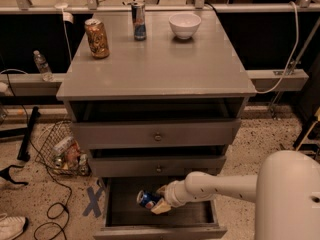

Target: Place pepsi can into bottom drawer

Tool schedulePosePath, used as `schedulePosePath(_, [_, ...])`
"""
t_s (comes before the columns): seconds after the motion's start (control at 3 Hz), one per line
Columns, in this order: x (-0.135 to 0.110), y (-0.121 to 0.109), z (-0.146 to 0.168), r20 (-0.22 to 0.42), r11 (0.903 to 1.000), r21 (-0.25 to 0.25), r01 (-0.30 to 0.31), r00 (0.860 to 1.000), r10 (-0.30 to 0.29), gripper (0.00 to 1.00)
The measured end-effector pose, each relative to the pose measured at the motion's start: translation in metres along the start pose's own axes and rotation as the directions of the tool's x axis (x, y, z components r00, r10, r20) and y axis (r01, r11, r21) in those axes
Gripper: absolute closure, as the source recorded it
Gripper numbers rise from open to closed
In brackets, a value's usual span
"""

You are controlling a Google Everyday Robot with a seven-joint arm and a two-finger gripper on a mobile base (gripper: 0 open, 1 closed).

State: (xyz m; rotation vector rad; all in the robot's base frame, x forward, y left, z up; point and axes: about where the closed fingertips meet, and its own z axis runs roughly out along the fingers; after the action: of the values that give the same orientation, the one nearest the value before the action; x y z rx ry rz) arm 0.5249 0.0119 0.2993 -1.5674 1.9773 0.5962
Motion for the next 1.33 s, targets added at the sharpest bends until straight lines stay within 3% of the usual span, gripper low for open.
schedulePosePath(0.67, [0.023,-0.015,0.044,-0.027,0.9996,-0.024,0.013,1.0,-0.014,1.0])
schedulePosePath(1.0, [0.033,-0.031,0.079,-0.031,0.9979,-0.064,0.007,0.999,-0.009,0.97])
schedulePosePath(1.33, [0.031,-0.032,0.077,-0.029,0.9983,-0.057,0.009,1.0,-0.011,0.74])
